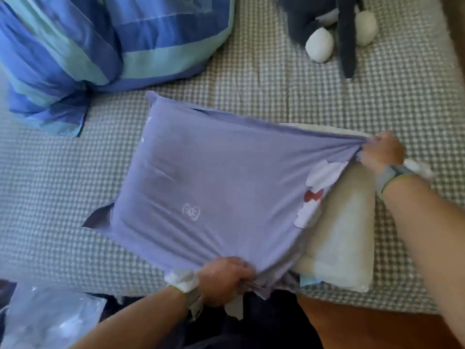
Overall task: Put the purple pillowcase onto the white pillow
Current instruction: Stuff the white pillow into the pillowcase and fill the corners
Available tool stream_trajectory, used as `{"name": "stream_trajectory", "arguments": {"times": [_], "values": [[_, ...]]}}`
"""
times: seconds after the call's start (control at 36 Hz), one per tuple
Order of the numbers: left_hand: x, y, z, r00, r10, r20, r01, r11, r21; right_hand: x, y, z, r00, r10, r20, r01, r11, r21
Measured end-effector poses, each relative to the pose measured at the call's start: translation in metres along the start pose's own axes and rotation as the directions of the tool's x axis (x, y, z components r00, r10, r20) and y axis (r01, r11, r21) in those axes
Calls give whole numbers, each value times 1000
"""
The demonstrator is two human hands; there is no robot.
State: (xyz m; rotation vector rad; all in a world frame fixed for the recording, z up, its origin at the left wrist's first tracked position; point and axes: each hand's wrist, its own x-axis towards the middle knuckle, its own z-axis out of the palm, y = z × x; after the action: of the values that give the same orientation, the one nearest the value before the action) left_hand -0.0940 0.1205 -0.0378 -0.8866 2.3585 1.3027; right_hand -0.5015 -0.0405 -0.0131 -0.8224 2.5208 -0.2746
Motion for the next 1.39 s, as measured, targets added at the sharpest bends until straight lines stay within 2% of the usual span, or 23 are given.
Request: {"name": "stream_trajectory", "arguments": {"times": [0.06,0.11,0.17,0.22,0.31,0.36,0.47,0.58,0.61,0.64,0.69,0.72,0.78,0.83,0.92,0.97,1.06,1.11,1.17,1.2,1.25,1.31,1.39], "values": [[7,5,4,993,-85,-81,81,995,-56,25,-10,-2,997,33,-69,-25,993,119],[18,7,6,948,-267,-175,241,958,-156,16,-30,17,996,64,-60,-44,954,298],[27,10,5,895,-407,-184,368,905,-212,-7,-41,43,987,152,57,-160,854,496],[36,11,7,870,-485,-91,468,869,-160,-32,-30,67,956,237,175,-294,740,605],[48,23,14,866,-499,41,500,865,-32,-57,14,91,943,228,242,-332,632,700],[55,34,23,861,-505,65,507,862,-18,-81,37,92,902,229,365,-429,563,707],[54,55,27,884,-466,36,467,880,-88,-151,52,91,805,35,592,-434,715,548],[53,75,28,904,-424,48,426,903,-55,-163,53,93,768,-44,639,-305,851,426],[53,78,25,912,-407,51,410,908,-91,-159,49,86,783,-63,619,-274,858,434],[52,82,21,920,-391,30,391,911,-128,-155,48,76,840,-79,537,-207,868,451],[58,86,10,918,-396,-15,376,883,-282,-135,63,55,966,-90,243,4,943,333],[63,87,1,913,-407,-24,372,856,-359,-123,74,44,986,-85,142,48,967,249],[68,89,-12,914,-407,-14,367,838,-404,-110,102,34,984,-12,177,-12,991,133],[64,86,-16,925,-380,15,362,868,-341,-111,121,37,960,73,272,-95,993,69],[54,65,-24,909,-416,-29,392,877,-279,-112,106,44,970,52,238,-60,998,27],[36,49,-33,849,-516,-113,457,825,-333,-118,87,51,984,50,173,-56,998,26],[0,12,-45,690,-694,-206,575,699,-425,-131,67,61,990,65,127,-71,996,44],[-32,-15,-50,602,-761,-242,633,640,-435,-141,57,63,991,93,99,-92,996,-15],[-52,-35,-59,549,-789,-275,668,612,-424,-143,56,60,989,142,27,-139,984,-112],[-66,-48,-66,511,-806,-300,688,592,-419,-147,48,63,994,107,-23,-110,985,-136],[-105,-93,-83,414,-845,-339,720,532,-445,-169,10,90,984,-150,-100,131,975,-179],[-118,-121,-98,346,-864,-365,738,491,-462,-183,-18,105,908,-407,-93,382,900,-211],[-124,-143,-125,248,-890,-382,723,433,-538,-206,-63,127,806,-590,55,592,798,-111]]}}
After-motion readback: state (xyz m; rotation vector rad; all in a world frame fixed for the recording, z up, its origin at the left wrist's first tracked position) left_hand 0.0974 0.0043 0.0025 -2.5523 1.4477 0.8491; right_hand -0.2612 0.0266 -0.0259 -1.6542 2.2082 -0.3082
